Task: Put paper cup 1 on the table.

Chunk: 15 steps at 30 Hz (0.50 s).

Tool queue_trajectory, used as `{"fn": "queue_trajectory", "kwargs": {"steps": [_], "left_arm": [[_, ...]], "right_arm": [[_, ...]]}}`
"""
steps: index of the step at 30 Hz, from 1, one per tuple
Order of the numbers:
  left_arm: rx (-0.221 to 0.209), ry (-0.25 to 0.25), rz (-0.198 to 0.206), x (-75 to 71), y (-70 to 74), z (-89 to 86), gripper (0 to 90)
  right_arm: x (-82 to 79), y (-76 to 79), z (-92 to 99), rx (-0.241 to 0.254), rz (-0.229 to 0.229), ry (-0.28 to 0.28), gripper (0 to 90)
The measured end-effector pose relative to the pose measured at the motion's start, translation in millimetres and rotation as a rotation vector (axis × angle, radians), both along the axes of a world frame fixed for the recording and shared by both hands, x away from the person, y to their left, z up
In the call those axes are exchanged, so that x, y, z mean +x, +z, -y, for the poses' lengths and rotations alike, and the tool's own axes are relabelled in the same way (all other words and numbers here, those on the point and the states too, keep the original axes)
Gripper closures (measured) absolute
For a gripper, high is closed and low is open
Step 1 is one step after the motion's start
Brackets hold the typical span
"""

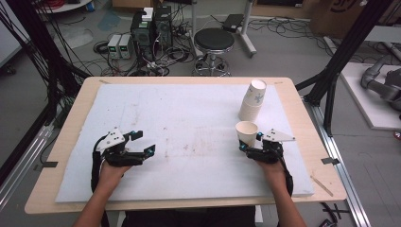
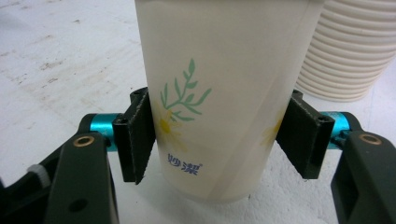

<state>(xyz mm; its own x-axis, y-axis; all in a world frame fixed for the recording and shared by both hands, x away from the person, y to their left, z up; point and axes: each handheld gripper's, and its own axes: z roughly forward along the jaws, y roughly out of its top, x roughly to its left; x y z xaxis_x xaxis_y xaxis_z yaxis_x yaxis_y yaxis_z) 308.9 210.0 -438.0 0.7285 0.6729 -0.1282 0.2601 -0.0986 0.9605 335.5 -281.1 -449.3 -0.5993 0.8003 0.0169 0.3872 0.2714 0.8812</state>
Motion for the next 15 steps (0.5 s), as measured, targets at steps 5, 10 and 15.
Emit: {"fn": "queue_trajectory", "kwargs": {"steps": [5, 10, 15], "left_arm": [[-0.004, -0.015, 0.002, 0.0, -0.6, 0.8, 19.6], [0.005, -0.012, -0.001, -0.1, -0.6, 0.4, 19.6], [0.012, -0.018, -0.007, -0.5, -0.7, 1.4, 19.6]], "right_arm": [[1.9, -0.5, -3.1, -0.029, -0.029, -0.02, 34.6], [2.9, -1.0, -9.1, -0.086, -0.053, -0.022, 34.7], [0.6, -0.5, -5.7, -0.072, -0.083, -0.034, 34.7]]}}
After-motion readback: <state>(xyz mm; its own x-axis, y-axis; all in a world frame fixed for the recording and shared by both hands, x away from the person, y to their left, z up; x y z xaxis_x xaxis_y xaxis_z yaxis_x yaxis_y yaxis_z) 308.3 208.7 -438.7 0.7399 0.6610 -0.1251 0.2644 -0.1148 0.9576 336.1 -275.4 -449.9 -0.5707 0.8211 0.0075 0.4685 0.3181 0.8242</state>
